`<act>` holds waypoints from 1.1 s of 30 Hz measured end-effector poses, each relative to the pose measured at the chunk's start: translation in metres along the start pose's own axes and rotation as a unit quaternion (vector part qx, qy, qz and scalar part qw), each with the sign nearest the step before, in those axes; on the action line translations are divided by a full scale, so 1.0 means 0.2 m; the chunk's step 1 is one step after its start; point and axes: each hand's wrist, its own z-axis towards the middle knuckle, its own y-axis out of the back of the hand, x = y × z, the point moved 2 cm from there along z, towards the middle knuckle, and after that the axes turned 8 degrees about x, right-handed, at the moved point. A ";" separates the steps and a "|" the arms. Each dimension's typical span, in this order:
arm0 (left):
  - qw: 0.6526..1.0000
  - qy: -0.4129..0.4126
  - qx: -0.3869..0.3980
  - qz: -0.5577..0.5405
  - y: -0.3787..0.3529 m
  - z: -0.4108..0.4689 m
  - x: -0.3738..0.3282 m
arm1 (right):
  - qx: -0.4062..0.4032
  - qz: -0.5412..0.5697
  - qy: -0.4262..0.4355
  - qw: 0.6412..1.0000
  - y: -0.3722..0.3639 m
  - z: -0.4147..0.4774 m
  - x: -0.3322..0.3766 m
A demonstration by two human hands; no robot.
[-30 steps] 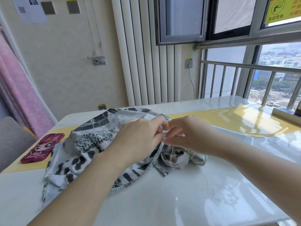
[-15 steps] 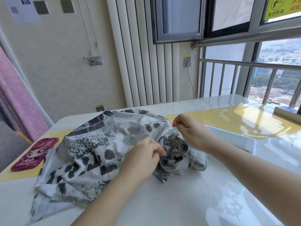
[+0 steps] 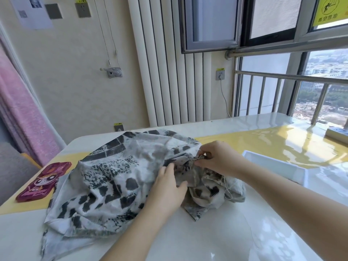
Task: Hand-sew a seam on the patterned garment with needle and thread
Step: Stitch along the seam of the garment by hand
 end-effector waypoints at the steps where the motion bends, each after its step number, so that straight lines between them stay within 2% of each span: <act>1: 1.000 -0.007 -0.016 -0.016 0.01 0.00 0.00 | -0.006 0.026 0.013 1.000 0.03 -0.01 0.02; 5: 0.984 -0.072 -0.115 -0.117 0.09 -0.04 -0.02 | -0.028 0.114 0.051 0.992 0.15 -0.04 0.11; 9: 0.951 -0.122 -0.131 -0.251 0.19 -0.12 -0.09 | -0.057 0.173 0.080 0.980 0.26 -0.05 0.22; 12: 0.937 -0.147 -0.183 -0.258 0.28 -0.18 -0.11 | -0.063 0.226 0.105 0.966 0.32 -0.06 0.31; 16: 0.935 -0.100 -0.249 -0.230 0.41 -0.23 -0.05 | -0.061 0.274 0.124 0.952 0.40 -0.08 0.39; 19: 0.958 -0.064 -0.215 -0.179 0.47 -0.25 0.00 | -0.029 0.310 0.112 0.944 0.40 -0.09 0.44; 22: 0.968 -0.097 -0.170 -0.155 0.48 -0.30 -0.01 | -0.010 0.338 0.089 0.937 0.37 -0.09 0.48; 30: 0.970 -0.164 -0.133 -0.118 0.50 -0.43 0.05 | -0.032 0.333 0.018 0.942 0.29 -0.10 0.48; 33: 0.980 -0.159 -0.059 -0.101 0.48 -0.47 0.16 | -0.033 0.320 -0.006 0.947 0.27 -0.11 0.45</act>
